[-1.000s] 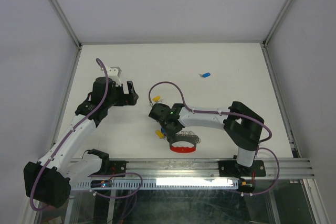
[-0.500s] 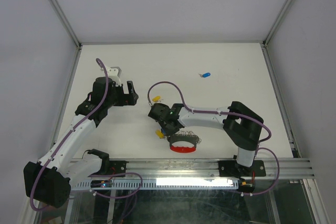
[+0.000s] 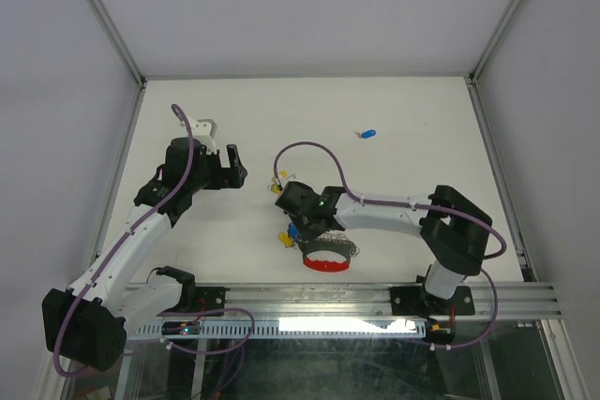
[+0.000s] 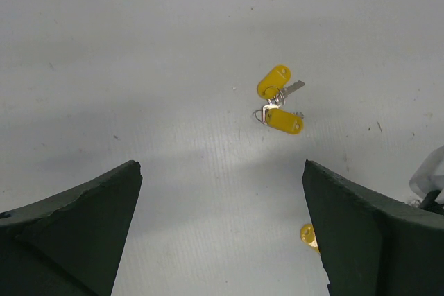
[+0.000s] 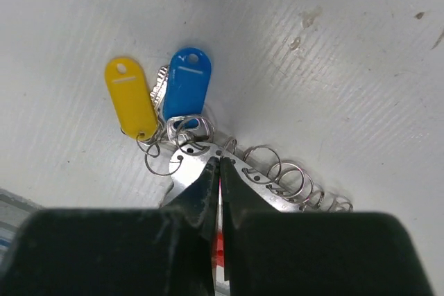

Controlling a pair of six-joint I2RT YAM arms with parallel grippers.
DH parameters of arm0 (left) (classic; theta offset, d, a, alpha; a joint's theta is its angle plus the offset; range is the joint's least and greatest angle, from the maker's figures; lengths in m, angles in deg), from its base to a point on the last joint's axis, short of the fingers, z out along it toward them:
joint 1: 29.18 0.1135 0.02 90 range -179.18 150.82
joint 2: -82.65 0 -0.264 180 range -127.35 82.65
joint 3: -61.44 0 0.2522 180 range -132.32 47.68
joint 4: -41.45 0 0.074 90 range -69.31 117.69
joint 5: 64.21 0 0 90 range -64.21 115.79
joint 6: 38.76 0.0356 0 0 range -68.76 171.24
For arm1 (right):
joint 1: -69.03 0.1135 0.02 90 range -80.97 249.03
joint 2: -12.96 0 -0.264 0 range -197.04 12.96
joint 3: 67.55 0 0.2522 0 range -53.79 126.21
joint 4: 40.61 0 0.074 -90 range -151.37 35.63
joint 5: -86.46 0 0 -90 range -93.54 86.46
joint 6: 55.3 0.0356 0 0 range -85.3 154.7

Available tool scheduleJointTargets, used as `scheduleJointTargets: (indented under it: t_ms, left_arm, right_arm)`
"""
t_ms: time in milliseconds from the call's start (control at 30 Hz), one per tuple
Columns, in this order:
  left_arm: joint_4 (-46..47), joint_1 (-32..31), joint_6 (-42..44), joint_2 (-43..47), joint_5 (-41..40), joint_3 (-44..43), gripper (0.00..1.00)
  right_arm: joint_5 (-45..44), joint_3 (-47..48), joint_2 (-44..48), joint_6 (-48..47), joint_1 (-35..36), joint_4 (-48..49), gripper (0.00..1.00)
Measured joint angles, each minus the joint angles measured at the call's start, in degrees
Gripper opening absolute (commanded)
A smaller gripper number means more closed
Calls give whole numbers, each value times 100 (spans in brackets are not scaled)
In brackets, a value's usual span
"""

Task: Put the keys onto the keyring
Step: Pick up the keyring from the center of the board.

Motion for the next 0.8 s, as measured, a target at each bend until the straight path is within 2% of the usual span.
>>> scheduleJointTargets:
  t_ms: [367, 600, 800]
  left_arm:
    - [39, 0, 2, 0, 50, 0, 99]
    - [136, 0, 46, 81, 297, 9, 91]
    - [448, 0, 177, 402, 1012, 221, 83]
  right_arm:
    - [103, -772, 1156, 63, -210, 907, 0]
    - [330, -1292, 1746, 44, -382, 1456, 0]
    - [645, -1582, 2168, -173, -413, 1794, 0]
